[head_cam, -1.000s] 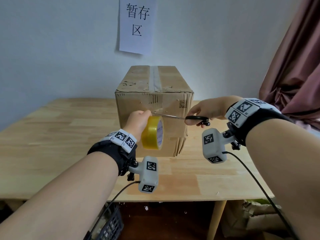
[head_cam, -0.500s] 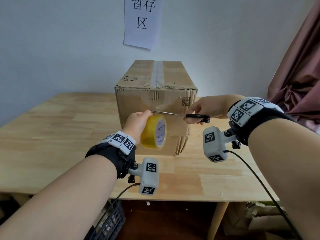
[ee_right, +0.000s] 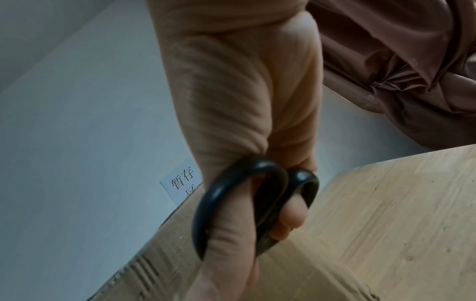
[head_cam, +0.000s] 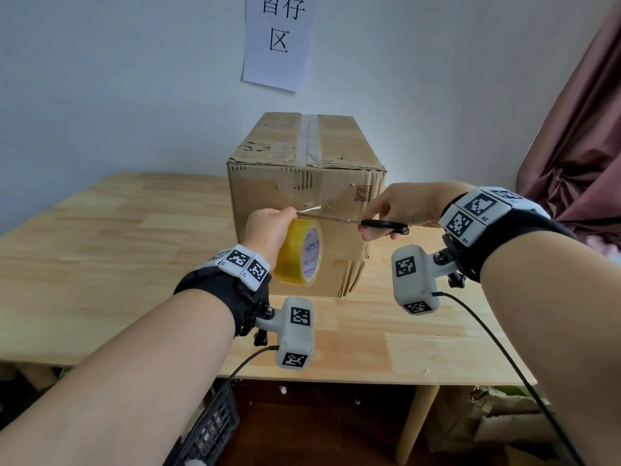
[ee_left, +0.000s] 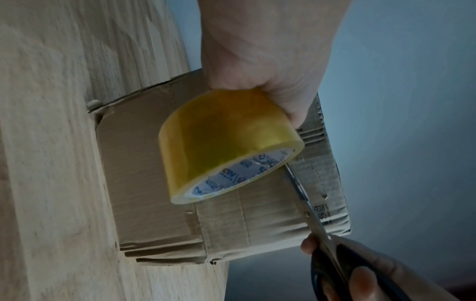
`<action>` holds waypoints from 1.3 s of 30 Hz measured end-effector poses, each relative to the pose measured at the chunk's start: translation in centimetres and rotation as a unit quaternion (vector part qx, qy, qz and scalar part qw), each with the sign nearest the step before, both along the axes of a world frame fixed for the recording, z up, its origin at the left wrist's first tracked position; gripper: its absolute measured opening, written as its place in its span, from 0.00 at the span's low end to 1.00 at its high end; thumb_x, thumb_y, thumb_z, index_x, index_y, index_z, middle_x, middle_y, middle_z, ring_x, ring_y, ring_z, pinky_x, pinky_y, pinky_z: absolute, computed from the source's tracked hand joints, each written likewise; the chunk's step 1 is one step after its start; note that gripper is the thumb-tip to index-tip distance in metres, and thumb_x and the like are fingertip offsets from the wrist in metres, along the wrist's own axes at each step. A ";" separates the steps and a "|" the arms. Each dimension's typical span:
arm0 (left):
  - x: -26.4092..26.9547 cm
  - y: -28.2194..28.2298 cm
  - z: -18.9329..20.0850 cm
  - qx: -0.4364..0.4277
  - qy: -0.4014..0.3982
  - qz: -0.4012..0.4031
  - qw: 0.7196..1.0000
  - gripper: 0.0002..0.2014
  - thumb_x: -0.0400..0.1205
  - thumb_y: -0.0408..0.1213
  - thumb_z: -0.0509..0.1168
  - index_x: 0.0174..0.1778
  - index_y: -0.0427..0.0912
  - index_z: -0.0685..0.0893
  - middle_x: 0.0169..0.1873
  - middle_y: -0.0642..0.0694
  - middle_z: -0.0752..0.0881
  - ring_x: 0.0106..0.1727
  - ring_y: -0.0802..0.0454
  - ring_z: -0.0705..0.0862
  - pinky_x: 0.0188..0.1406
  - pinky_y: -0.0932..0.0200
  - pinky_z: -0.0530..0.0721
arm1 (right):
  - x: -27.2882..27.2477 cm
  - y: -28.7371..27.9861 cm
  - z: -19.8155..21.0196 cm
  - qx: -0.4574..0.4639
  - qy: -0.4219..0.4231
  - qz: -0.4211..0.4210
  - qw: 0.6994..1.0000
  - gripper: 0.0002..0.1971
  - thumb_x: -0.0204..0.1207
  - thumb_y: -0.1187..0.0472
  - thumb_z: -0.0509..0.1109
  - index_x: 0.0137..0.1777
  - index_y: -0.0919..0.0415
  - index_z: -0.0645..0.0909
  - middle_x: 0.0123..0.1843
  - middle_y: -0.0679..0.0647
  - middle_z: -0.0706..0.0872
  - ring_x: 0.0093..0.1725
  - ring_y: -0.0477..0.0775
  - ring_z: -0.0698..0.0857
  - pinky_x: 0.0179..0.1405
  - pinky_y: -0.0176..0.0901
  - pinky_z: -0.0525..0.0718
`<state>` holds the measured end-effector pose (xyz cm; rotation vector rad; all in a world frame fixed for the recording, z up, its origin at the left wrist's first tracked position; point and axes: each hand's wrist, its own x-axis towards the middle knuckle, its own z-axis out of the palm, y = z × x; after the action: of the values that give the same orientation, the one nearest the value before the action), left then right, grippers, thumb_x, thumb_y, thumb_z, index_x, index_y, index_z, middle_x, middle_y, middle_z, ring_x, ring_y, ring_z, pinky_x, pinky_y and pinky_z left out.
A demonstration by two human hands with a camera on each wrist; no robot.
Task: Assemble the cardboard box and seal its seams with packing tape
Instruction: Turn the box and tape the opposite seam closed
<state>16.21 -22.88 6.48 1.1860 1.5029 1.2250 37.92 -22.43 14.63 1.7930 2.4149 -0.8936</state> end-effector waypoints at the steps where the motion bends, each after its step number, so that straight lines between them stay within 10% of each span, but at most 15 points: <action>1: -0.1 0.0 -0.2 0.001 0.008 -0.003 1.000 0.10 0.75 0.41 0.64 0.34 0.41 0.74 0.30 0.39 0.66 0.35 0.46 0.67 0.37 0.52 0.66 | 0.0 0.0 -0.1 -0.004 -0.010 0.003 1.000 0.10 0.64 0.42 0.80 0.43 0.41 0.89 0.54 0.63 0.88 0.38 0.48 0.79 0.54 0.45 0.78; 6: -0.7 -0.4 -1.4 0.001 0.047 -0.016 0.999 0.10 0.74 0.38 0.63 0.31 0.40 0.70 0.30 0.39 0.63 0.35 0.46 0.64 0.37 0.52 0.63 | -0.8 -0.5 -1.2 -0.058 -0.021 -0.011 0.998 0.27 0.55 0.37 0.78 0.52 0.51 0.85 0.36 0.54 0.85 0.35 0.50 0.78 0.46 0.42 0.75; 13: -3.2 -0.7 -3.7 0.005 0.221 -0.032 0.975 0.21 0.76 0.34 0.62 0.20 0.44 0.61 0.21 0.45 0.60 0.29 0.48 0.62 0.31 0.56 0.61 | -0.7 -1.1 -4.2 -0.099 -0.074 -0.032 0.992 0.37 0.55 0.31 0.75 0.58 0.59 0.82 0.39 0.55 0.83 0.38 0.53 0.77 0.42 0.43 0.73; 21: -6.2 -1.4 -7.1 -0.003 0.421 -0.006 0.907 0.06 0.76 0.33 0.64 0.40 0.33 0.84 0.40 0.34 0.85 0.40 0.41 0.77 0.42 0.52 0.77 | 2.2 -1.9 -13.7 -0.013 -0.352 -0.132 0.926 0.24 0.69 0.38 0.74 0.31 0.59 0.78 0.29 0.50 0.79 0.31 0.50 0.77 0.32 0.39 0.76; 25: -5.7 -1.1 -8.8 0.027 0.443 -0.010 0.896 0.08 0.78 0.31 0.63 0.51 0.33 0.81 0.51 0.35 0.83 0.43 0.42 0.77 0.45 0.55 0.74 | 0.1 -1.7 -16.7 0.027 -0.296 -0.201 0.933 0.24 0.76 0.47 0.73 0.64 0.64 0.80 0.38 0.51 0.82 0.34 0.48 0.76 0.20 0.37 0.67; 31: -6.2 -0.6 -10.9 0.041 0.523 -0.043 0.850 0.07 0.81 0.28 0.57 0.53 0.36 0.76 0.52 0.39 0.75 0.39 0.39 0.80 0.39 0.48 0.80 | -1.8 -1.6 -19.9 0.008 -0.250 -0.234 0.940 0.13 0.79 0.61 0.68 0.60 0.62 0.73 0.29 0.54 0.73 0.33 0.54 0.78 0.20 0.39 0.69; 33: -7.3 -0.1 -11.4 0.028 0.560 -0.053 0.826 0.06 0.81 0.26 0.56 0.51 0.35 0.75 0.50 0.38 0.74 0.37 0.39 0.80 0.34 0.48 0.77 | -1.9 -1.0 -21.1 0.006 -0.258 -0.209 0.943 0.36 0.77 0.68 0.64 0.83 0.56 0.54 0.30 0.55 0.72 0.28 0.52 0.74 0.20 0.41 0.67; 35: -8.6 0.4 -11.7 0.017 0.586 -0.062 0.807 0.06 0.80 0.24 0.56 0.51 0.34 0.74 0.48 0.39 0.71 0.35 0.39 0.78 0.31 0.50 0.72 | -1.8 -0.2 -22.0 0.013 -0.268 -0.191 0.944 0.47 0.76 0.70 0.63 0.84 0.55 0.33 0.30 0.54 0.73 0.28 0.51 0.73 0.19 0.41 0.68; 39: -10.8 1.6 -12.5 -0.010 0.617 -0.066 0.784 0.10 0.78 0.20 0.54 0.51 0.36 0.72 0.47 0.42 0.68 0.31 0.45 0.72 0.29 0.49 0.70 | -3.0 1.3 -21.5 0.065 -0.249 -0.223 0.940 0.35 0.75 0.70 0.60 0.83 0.63 0.56 0.46 0.57 0.84 0.37 0.55 0.81 0.33 0.46 0.80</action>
<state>5.38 -21.31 -6.00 2.2296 2.2153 0.1786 34.93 -21.12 -6.87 2.3149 1.8233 -0.2264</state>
